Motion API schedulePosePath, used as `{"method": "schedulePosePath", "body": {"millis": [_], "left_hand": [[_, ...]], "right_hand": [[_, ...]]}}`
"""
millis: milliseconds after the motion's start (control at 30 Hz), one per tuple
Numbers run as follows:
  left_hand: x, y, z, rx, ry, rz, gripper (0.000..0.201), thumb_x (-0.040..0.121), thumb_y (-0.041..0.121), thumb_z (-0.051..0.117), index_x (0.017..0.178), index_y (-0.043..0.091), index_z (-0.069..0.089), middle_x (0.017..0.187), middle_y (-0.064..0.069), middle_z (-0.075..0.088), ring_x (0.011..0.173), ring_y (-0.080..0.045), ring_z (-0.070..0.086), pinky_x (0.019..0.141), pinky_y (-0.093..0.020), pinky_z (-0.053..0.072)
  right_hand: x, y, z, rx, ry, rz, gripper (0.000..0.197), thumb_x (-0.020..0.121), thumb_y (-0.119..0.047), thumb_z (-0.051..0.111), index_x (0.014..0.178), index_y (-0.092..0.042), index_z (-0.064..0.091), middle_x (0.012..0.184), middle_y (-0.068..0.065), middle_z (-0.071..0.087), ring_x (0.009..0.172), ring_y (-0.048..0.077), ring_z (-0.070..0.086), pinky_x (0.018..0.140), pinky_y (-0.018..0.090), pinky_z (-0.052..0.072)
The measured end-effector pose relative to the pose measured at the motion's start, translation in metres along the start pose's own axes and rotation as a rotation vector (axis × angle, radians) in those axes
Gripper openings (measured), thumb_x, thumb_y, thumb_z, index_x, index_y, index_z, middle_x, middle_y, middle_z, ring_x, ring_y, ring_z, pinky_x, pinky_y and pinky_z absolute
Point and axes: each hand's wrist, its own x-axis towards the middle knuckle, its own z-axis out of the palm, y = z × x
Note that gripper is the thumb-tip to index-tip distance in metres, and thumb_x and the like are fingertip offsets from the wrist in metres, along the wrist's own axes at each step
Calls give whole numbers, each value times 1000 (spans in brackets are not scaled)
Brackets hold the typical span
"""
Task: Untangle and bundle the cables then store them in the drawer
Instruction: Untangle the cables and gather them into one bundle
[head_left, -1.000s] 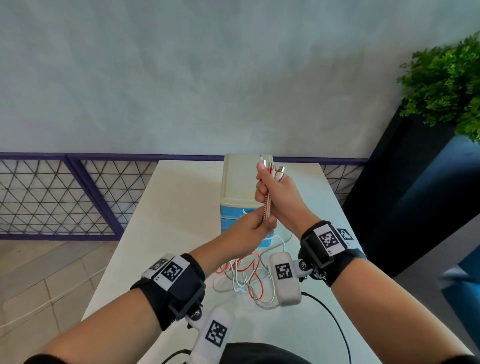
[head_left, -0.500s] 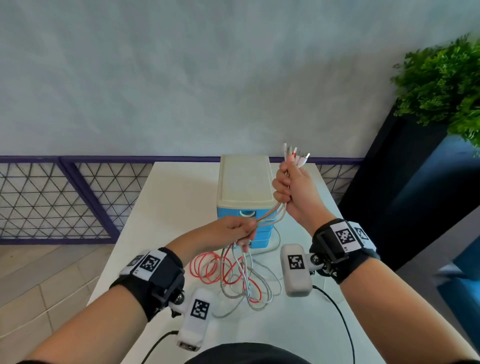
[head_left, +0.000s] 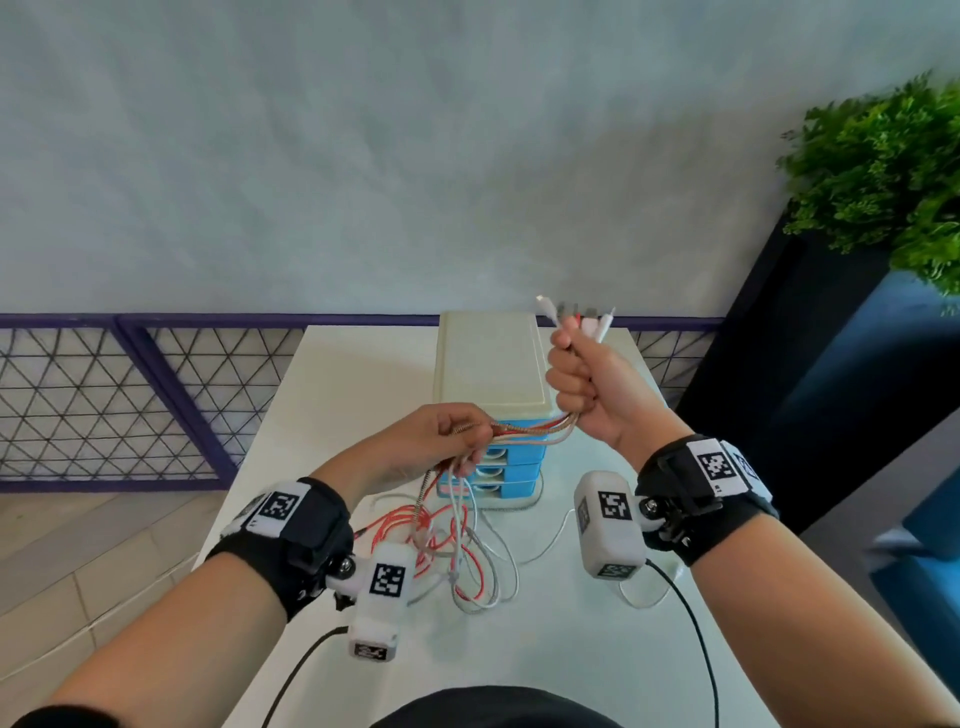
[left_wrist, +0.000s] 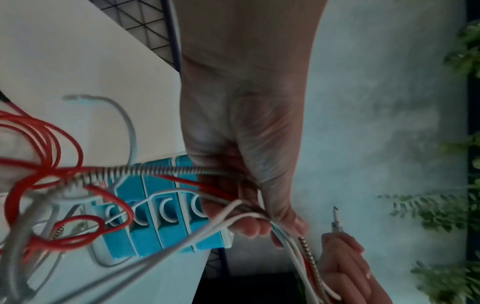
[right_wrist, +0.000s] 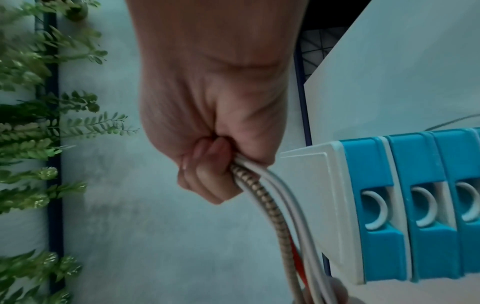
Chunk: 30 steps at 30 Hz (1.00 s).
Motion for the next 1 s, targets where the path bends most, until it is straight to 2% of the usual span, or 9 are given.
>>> {"method": "schedulePosePath", "body": {"millis": [133, 233, 367, 467, 600, 700, 767, 833, 1000], "left_hand": [[-2, -3, 5, 85, 12, 17, 42, 95, 35, 46, 105, -5, 55, 72, 2, 52, 71, -12, 58, 81, -23, 45], [1, -4, 10, 100, 110, -1, 34, 99, 37, 38, 90, 8, 54, 66, 11, 47, 62, -8, 47, 73, -25, 39], [9, 9, 11, 264, 222, 55, 27, 102, 25, 37, 80, 18, 52, 73, -4, 47, 63, -16, 39, 60, -28, 35], [13, 20, 7, 399, 193, 96, 24, 100, 24, 42, 79, 24, 55, 71, 0, 47, 62, -10, 39, 61, -27, 34], [15, 31, 8, 438, 122, 107, 18, 99, 21, 45, 84, 20, 55, 69, 9, 48, 57, 5, 42, 58, -13, 33], [17, 36, 10, 451, 114, 108, 13, 98, 20, 47, 86, 22, 51, 78, 12, 56, 66, 9, 51, 65, -15, 39], [18, 39, 12, 437, 109, 100, 14, 97, 19, 50, 85, 25, 46, 88, 10, 62, 82, 0, 60, 72, -19, 45], [20, 42, 15, 438, 100, 124, 16, 95, 17, 53, 84, 26, 45, 93, 5, 64, 90, -10, 64, 77, -26, 51], [23, 41, 16, 608, 121, 99, 22, 88, 18, 64, 86, 21, 42, 85, -6, 63, 72, -23, 58, 70, -40, 49]], "right_hand": [[3, -1, -4, 49, 134, -100, 34, 103, -37, 36, 75, -19, 44, 47, -11, 28, 33, 1, 21, 29, 14, 13], [3, 3, -3, 16, 169, -60, 37, 101, -43, 40, 73, -19, 45, 46, -10, 27, 33, 2, 20, 28, 15, 14], [2, 8, -2, -212, 103, 104, 35, 100, -42, 42, 74, -18, 45, 49, -10, 26, 35, 2, 19, 28, 14, 13], [1, 17, 2, -303, 50, 90, 32, 101, -36, 43, 77, -15, 48, 51, -8, 28, 38, 4, 24, 31, 14, 22], [2, 25, 8, -357, 147, -29, 33, 101, -33, 45, 81, -11, 60, 67, 0, 51, 66, 11, 55, 61, 25, 50], [2, 27, 7, -464, 128, -6, 34, 101, -35, 45, 88, -10, 65, 86, 9, 63, 86, 17, 65, 76, 35, 57], [0, 31, 7, -555, 112, 30, 35, 101, -36, 43, 96, -9, 64, 97, 17, 68, 91, 24, 68, 85, 42, 57], [-1, 36, 10, -540, 100, 70, 35, 101, -37, 43, 102, -8, 63, 101, 19, 70, 90, 27, 70, 81, 43, 59], [-7, 45, 13, -584, 12, 184, 49, 101, -47, 36, 100, -4, 60, 76, 17, 70, 69, 28, 71, 75, 43, 60]]}}
